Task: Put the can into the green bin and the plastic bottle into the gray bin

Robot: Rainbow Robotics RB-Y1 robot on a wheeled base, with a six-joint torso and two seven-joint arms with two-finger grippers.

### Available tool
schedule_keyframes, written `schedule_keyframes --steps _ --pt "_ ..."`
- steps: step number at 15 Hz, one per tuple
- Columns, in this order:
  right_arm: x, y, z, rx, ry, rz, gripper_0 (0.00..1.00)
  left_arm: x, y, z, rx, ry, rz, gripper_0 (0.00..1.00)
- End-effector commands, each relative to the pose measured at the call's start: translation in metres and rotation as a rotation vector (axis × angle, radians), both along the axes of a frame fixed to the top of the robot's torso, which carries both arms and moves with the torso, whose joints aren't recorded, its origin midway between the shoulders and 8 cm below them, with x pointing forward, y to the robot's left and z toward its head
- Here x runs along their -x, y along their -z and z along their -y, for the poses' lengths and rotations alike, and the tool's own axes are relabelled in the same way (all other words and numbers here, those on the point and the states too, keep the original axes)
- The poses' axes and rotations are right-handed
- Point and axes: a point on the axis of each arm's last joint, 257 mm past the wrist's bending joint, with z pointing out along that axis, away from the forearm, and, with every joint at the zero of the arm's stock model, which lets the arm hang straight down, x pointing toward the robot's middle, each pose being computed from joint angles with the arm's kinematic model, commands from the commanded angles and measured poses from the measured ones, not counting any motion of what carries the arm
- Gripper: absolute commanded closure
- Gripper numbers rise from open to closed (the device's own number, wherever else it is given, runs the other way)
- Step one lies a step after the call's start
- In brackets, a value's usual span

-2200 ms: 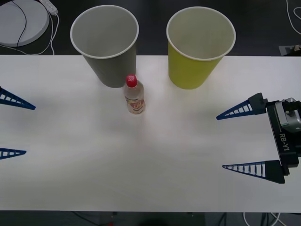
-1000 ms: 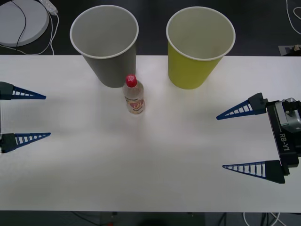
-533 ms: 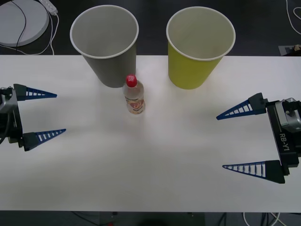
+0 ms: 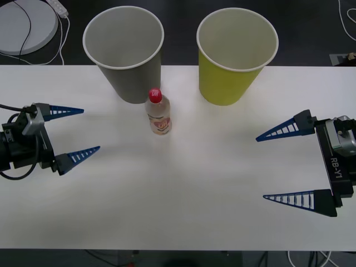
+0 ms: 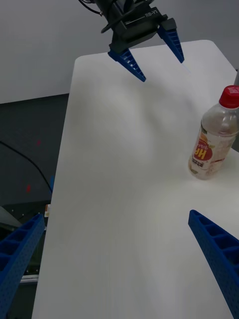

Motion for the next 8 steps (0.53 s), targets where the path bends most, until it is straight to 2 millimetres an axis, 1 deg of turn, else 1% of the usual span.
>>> schedule_keyframes --steps 1,4,5,8 --pt "0.0 0.0 0.0 0.0 0.0 0.0 0.0 -0.005 0.005 0.007 0.016 -0.017 0.01 0.0" --pt "0.0 0.0 0.0 0.0 0.0 0.0 0.0 -0.008 0.011 0.023 0.03 -0.014 0.022 0.0" --pt "0.0 0.0 0.0 0.0 0.0 0.0 0.0 -0.009 0.014 0.025 0.027 -0.018 0.024 0.0" --pt "0.0 0.0 0.0 0.0 0.0 0.0 0.0 -0.019 0.018 0.019 0.022 -0.056 0.025 0.0"
